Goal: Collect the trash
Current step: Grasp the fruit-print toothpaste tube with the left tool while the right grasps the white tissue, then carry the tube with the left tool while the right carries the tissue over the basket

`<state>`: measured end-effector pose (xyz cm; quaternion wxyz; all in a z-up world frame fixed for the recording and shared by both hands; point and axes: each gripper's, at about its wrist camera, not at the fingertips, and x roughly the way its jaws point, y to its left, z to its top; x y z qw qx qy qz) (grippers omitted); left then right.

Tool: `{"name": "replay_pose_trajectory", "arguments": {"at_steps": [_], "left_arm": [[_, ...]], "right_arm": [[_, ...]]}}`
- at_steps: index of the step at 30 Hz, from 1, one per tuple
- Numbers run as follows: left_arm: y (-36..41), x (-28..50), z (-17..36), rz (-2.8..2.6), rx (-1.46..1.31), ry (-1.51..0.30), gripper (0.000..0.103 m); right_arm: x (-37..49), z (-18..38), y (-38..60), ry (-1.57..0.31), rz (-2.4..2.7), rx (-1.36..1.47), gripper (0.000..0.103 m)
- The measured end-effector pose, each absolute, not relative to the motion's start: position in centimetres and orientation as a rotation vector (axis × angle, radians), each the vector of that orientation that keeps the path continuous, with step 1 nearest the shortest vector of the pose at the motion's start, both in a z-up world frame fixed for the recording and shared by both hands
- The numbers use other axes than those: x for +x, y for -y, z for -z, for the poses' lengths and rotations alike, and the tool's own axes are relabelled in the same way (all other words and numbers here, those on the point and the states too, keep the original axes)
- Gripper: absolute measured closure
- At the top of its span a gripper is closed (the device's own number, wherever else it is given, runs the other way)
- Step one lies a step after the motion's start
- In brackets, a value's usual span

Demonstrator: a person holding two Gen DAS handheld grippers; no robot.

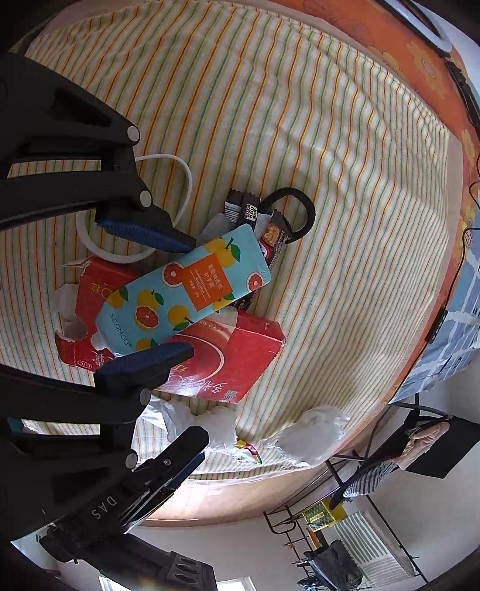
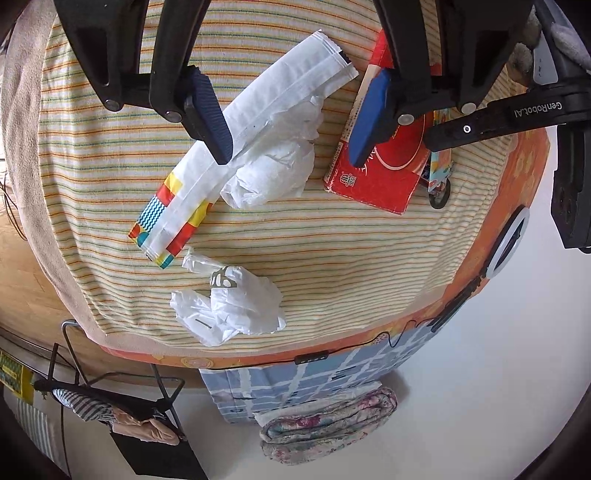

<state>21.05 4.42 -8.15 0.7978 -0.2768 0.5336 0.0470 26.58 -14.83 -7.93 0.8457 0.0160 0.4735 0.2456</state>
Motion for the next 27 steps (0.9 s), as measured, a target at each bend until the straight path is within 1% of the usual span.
{"name": "replay_pose_trajectory", "arguments": {"at_steps": [2,4,6,10,13,14,15,16,21,27], "left_arm": [[-4.1,21.1,8.3,-0.098,-0.582,-1.147,0.052],[-3.7,21.3,8.4,-0.094,-0.565,-1.149,0.057],[-3.5,21.2,8.4,-0.086,-0.554,-1.143,0.066],[-3.0,21.2,8.0,-0.073,-0.523,-1.129,0.073],[-2.9,21.2,7.9,-0.061,-0.517,-1.126,0.084],[-3.0,21.2,7.8,-0.058,-0.518,-1.125,0.093],[-3.0,21.2,7.8,-0.055,-0.52,-1.127,0.097],[-3.1,21.2,7.8,-0.053,-0.523,-1.124,0.097],[-3.0,21.2,7.5,-0.049,-0.52,-1.112,0.097],[-3.5,20.6,6.5,-0.045,-0.526,-1.078,0.098]], "right_arm": [[26.7,8.2,14.6,-1.004,-0.518,0.029,0.037],[26.8,8.5,14.5,-1.008,-0.518,0.024,0.039],[26.9,8.8,14.4,-1.012,-0.517,0.021,0.042],[27.1,8.9,14.3,-1.016,-0.518,0.02,0.048],[27.0,9.1,14.3,-1.017,-0.522,0.012,0.053],[27.0,9.1,14.2,-1.018,-0.525,0.009,0.057],[27.0,9.2,14.1,-1.021,-0.524,0.006,0.061],[27.0,9.3,14.1,-1.024,-0.525,0.007,0.067],[26.7,9.2,14.4,-1.012,-0.533,0.021,0.075],[26.3,8.4,15.1,-0.98,-0.532,0.046,0.076]]}}
